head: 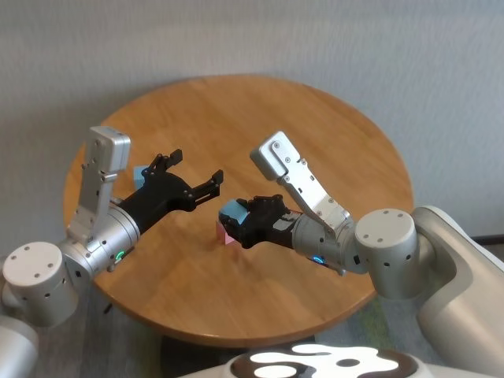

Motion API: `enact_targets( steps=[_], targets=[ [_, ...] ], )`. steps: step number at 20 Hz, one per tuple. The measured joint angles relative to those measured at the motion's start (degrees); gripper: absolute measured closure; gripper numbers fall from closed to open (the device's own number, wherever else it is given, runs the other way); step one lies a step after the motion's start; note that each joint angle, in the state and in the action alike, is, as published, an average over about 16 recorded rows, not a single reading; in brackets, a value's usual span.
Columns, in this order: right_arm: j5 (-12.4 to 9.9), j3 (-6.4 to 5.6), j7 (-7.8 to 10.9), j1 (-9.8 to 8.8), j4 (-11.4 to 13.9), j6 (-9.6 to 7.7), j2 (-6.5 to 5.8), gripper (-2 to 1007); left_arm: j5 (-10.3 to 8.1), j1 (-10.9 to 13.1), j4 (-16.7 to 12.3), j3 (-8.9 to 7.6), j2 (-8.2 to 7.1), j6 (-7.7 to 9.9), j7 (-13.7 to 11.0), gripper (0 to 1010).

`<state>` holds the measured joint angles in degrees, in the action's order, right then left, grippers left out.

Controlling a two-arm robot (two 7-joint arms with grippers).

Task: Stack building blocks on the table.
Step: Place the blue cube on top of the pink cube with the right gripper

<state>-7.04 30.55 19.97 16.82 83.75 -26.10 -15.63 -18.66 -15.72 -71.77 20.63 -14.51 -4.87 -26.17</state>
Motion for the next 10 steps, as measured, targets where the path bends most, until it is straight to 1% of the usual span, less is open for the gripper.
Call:
enact_targets(
  steps=[10],
  targets=[
    [1.01,-0.67,0.31,0.05,-1.02,-0.95,1.24,648,0.0,0.0,0.0,0.0,0.0,0.0,0.0,10]
  ],
)
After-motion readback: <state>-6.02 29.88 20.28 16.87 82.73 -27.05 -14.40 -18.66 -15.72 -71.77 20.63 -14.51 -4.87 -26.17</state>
